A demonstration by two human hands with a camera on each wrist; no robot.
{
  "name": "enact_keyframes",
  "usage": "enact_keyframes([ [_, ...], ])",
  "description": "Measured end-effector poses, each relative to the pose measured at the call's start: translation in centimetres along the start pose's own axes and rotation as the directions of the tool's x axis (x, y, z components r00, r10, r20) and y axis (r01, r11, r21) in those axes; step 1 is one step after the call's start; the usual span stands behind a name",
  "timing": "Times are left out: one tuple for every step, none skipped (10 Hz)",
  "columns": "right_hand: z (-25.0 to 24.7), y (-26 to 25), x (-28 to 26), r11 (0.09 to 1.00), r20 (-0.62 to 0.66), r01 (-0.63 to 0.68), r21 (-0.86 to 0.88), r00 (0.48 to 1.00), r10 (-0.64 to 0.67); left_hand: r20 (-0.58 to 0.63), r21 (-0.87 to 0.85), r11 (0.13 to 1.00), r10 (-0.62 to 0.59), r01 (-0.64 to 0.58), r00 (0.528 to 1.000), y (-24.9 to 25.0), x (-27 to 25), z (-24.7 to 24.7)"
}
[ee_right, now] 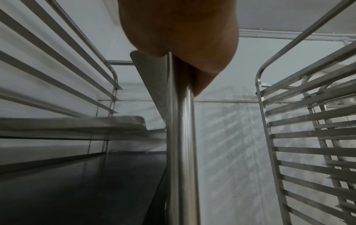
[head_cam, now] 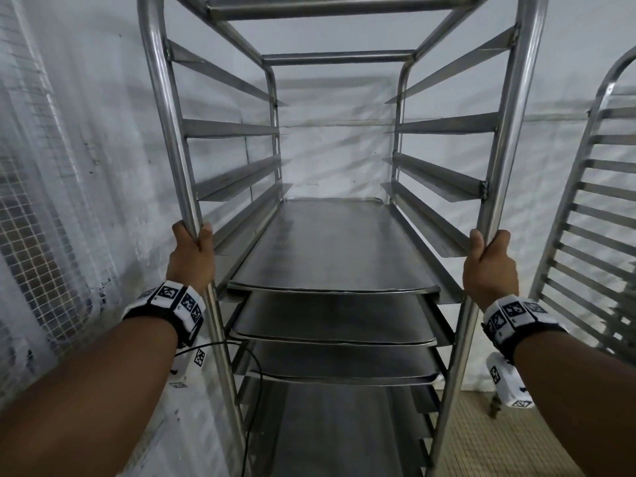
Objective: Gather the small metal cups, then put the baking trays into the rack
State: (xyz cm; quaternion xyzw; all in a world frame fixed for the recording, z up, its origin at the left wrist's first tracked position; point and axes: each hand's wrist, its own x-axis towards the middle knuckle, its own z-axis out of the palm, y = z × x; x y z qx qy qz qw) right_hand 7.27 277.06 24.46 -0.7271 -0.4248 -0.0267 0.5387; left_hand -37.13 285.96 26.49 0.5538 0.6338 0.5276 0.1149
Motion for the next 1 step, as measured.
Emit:
enact_keyframes([
  [-0.87,0.96,-1.75,0.996,0.101,0.001,-0.091,0.995,0.009,0.144,0.11,0.992,-0.078,0.062,0.987,-1.62,-2.04,-0.42],
])
